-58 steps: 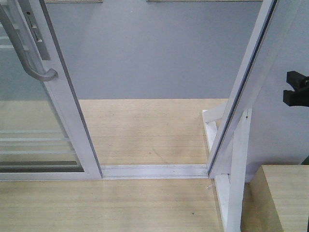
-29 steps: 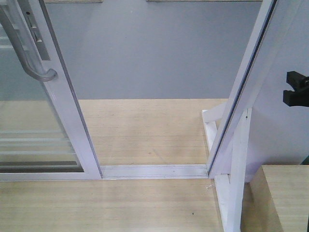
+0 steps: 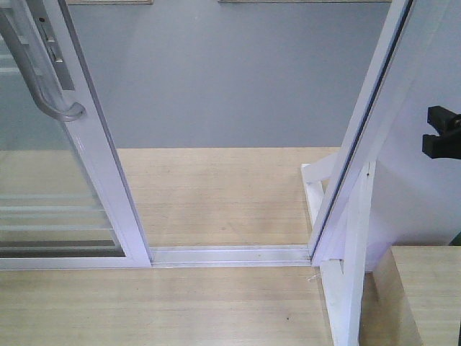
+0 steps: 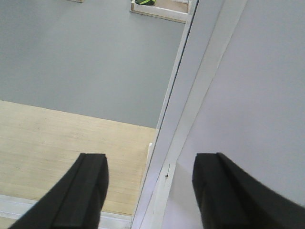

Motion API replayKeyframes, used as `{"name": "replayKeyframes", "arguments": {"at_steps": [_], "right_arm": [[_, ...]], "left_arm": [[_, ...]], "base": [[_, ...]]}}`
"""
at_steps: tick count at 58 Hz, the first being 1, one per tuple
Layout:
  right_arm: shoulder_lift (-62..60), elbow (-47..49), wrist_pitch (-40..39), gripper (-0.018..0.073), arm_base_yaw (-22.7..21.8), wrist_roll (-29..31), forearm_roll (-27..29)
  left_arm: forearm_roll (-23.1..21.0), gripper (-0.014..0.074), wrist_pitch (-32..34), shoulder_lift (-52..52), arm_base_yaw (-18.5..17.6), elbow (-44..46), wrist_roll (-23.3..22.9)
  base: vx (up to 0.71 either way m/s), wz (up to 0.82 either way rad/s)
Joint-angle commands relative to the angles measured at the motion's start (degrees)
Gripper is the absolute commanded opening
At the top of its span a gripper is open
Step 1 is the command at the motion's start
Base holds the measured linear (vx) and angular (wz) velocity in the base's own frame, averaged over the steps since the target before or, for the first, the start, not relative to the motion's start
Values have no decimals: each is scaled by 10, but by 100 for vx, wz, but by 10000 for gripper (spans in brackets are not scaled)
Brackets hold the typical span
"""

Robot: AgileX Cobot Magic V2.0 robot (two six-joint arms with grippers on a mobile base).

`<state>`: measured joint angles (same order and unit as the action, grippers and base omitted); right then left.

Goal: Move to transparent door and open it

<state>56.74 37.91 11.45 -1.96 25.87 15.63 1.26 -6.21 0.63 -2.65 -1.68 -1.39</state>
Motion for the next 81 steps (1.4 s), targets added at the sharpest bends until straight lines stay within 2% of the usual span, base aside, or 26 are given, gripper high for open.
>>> {"name": "replayKeyframes", "arguments": {"at_steps": [1, 6, 12, 18, 22, 43, 53, 56, 64, 81], "right_arm": [[-12, 8, -52, 433, -4, -1, -9], [-44, -19, -74, 354, -4, -36, -37], [-105, -68, -103, 195, -4, -146, -103], [-181, -125, -111, -12, -4, -259, -178], [-232, -160, -111, -14, -4, -287, -197], [-475, -330, -114, -6, -34, -283, -195], [-580, -401, -130, -6, -41, -284, -144], [-583, -398, -107, -6, -41, -284, -136], [-577, -399, -114, -6, -41, -281, -156], [-576, -399, -109, -6, -41, -283, -152]], "left_arm": [[-1, -8, 47, -7, -4, -6, 0], [-1, -8, 47, -7, -4, -6, 0], [-1, -8, 47, -7, -4, -6, 0], [-1, -6, 47, -7, -4, -6, 0], [-1, -8, 47, -7, -4, -6, 0], [-1, -6, 47, -7, -4, -6, 0], [-1, -6, 47, -7, -4, -6, 0], [-1, -6, 47, -7, -4, -6, 0], [-1, -6, 48, -5, -4, -6, 0], [-1, -6, 48, -4, -4, -6, 0]], "base": [[0, 0], [0, 0], [0, 0], [0, 0], [0, 0], [0, 0], [0, 0], [0, 0], [0, 0], [0, 0]]}}
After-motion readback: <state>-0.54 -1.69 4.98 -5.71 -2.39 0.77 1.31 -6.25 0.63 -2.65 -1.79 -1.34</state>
